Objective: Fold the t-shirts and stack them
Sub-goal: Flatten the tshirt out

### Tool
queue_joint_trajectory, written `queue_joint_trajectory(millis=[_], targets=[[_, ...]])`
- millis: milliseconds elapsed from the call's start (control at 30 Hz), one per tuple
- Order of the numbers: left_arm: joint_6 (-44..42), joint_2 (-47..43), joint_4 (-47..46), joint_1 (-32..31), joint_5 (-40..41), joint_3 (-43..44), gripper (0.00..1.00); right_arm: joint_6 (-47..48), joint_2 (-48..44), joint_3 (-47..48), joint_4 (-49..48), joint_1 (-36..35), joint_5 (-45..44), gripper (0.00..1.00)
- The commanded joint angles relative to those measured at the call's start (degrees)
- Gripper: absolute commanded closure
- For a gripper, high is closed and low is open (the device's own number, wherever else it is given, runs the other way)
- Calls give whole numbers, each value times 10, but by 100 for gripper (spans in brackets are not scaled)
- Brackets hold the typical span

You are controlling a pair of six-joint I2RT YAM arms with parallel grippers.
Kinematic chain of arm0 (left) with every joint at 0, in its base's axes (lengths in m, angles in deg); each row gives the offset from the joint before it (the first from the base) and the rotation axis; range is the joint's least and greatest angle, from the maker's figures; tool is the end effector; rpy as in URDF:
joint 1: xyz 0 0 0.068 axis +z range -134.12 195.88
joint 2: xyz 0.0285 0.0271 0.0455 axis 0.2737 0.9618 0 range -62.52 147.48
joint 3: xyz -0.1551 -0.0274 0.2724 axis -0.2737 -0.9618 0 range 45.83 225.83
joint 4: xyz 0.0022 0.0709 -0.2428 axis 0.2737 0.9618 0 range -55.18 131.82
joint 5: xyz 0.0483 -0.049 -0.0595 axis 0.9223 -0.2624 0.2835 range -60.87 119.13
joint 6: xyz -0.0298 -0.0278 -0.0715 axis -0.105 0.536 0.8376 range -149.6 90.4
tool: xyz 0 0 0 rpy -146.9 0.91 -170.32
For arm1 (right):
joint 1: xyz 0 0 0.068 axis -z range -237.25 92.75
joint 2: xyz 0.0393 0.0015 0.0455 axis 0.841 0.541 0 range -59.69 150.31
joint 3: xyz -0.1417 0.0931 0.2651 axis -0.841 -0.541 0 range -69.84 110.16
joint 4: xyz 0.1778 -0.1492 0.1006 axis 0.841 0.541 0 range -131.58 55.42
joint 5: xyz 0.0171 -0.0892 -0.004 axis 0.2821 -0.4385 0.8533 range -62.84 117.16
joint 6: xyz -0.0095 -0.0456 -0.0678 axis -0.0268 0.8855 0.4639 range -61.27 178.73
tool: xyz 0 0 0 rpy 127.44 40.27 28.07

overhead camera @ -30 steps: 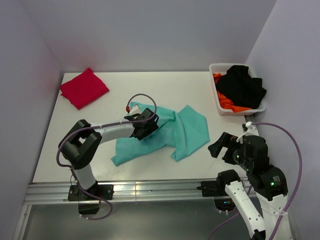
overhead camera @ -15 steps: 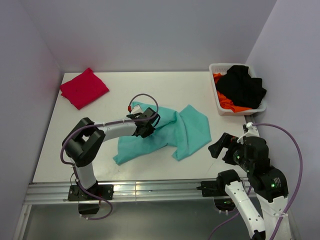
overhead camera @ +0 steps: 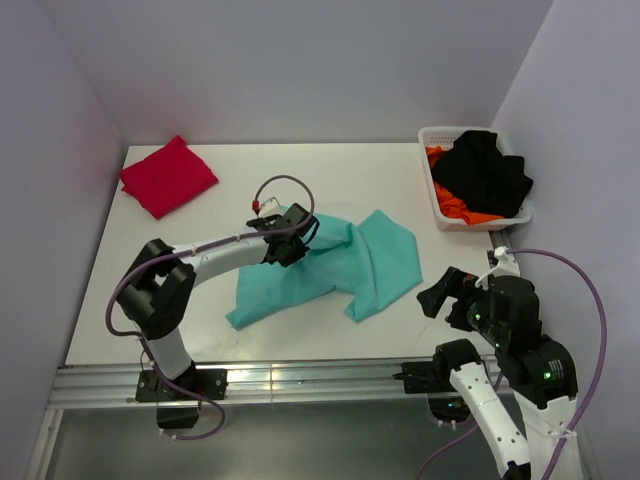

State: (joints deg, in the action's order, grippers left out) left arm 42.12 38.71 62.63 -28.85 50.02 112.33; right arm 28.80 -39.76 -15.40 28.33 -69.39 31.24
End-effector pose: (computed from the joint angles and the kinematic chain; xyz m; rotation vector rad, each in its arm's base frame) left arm 0.2829 -0.2444 0.2045 -0.7125 2.4731 -0.2846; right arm 0.0090 0.0072 0.3170 0.3041 2.2090 0.4872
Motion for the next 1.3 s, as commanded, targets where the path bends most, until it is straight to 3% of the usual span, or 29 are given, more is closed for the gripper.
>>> queue_joint_trajectory(millis=[0, 300, 467, 600, 933, 1067, 1133, 1267], targets=[[-17, -39, 23, 11, 17, 42, 98, 5, -8, 8, -14, -3, -5, 0], [-26, -53, 37, 19, 14, 48, 96, 5, -1, 12, -14, -3, -2, 0], [-33, -61, 43, 25, 15, 50, 100, 1, -6, 11, -13, -3, -6, 0], [-46, -71, 56, 28, 24, 57, 100, 2, 12, -4, -28, -3, 43, 0], [-73, -115, 51, 67, 2, 30, 100, -41, 205, -52, -85, -12, 79, 4], [-84, -136, 51, 78, -2, 17, 100, -93, 263, -109, -144, -74, 48, 4], [-88, -144, 46, 86, -5, 9, 100, -116, 308, -108, -170, -143, 22, 4], [-97, -161, 38, 101, -18, -8, 100, -151, 359, -104, -202, -208, -6, 3]])
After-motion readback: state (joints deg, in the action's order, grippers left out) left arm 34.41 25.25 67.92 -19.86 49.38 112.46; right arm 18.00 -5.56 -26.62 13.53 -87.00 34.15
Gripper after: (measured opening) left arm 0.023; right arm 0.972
